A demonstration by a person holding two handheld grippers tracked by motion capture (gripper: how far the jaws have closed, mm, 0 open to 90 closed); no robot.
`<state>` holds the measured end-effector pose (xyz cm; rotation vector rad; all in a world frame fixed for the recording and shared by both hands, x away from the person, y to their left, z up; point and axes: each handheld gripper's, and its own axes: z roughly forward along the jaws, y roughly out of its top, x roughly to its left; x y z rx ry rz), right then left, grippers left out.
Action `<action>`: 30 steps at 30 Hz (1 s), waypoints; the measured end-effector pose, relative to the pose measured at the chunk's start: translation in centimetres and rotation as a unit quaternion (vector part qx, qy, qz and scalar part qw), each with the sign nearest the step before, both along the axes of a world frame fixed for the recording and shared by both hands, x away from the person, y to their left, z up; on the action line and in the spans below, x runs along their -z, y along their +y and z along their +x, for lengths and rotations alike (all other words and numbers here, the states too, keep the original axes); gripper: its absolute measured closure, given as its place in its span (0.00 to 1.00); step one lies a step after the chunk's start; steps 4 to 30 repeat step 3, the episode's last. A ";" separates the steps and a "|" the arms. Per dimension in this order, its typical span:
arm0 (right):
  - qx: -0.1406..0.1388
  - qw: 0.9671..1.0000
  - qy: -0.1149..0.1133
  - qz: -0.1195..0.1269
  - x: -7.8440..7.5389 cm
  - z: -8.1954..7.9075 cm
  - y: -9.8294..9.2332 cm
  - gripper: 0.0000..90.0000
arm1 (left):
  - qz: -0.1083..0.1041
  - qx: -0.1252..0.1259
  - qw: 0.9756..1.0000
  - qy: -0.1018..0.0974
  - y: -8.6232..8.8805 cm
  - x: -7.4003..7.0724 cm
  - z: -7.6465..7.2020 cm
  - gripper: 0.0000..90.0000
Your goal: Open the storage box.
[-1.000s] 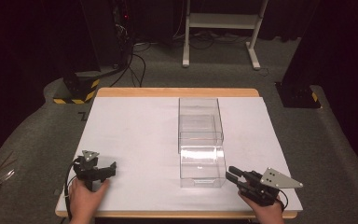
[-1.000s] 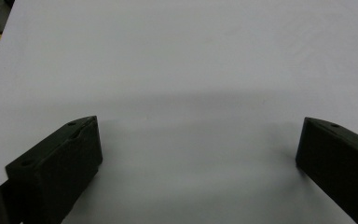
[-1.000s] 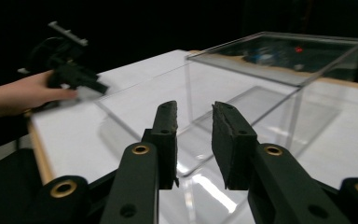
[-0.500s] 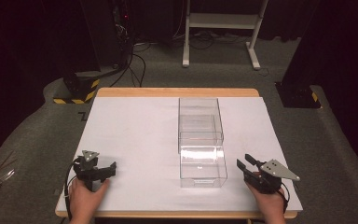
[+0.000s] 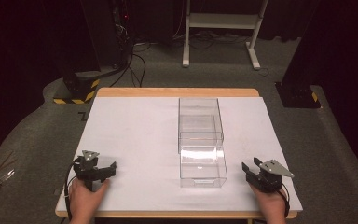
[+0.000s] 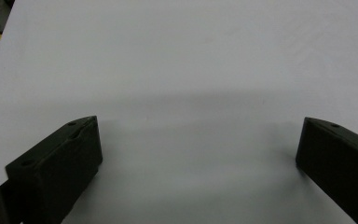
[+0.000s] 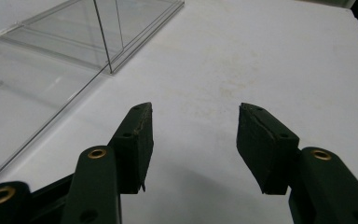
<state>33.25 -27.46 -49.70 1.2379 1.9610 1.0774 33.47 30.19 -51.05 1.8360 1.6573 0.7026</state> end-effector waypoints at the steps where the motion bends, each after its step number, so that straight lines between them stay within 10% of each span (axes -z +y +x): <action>1: 0.000 1.000 0.001 -0.002 0.0 0.0 0.1 0.51 | 0.000 0.000 1.000 0.000 0.0 0.0 0.0 0.00; 30: 0.002 1.000 0.003 -0.003 0.0 0.1 0.1 0.50 | 0.000 0.000 1.000 0.000 0.0 0.0 0.0 0.00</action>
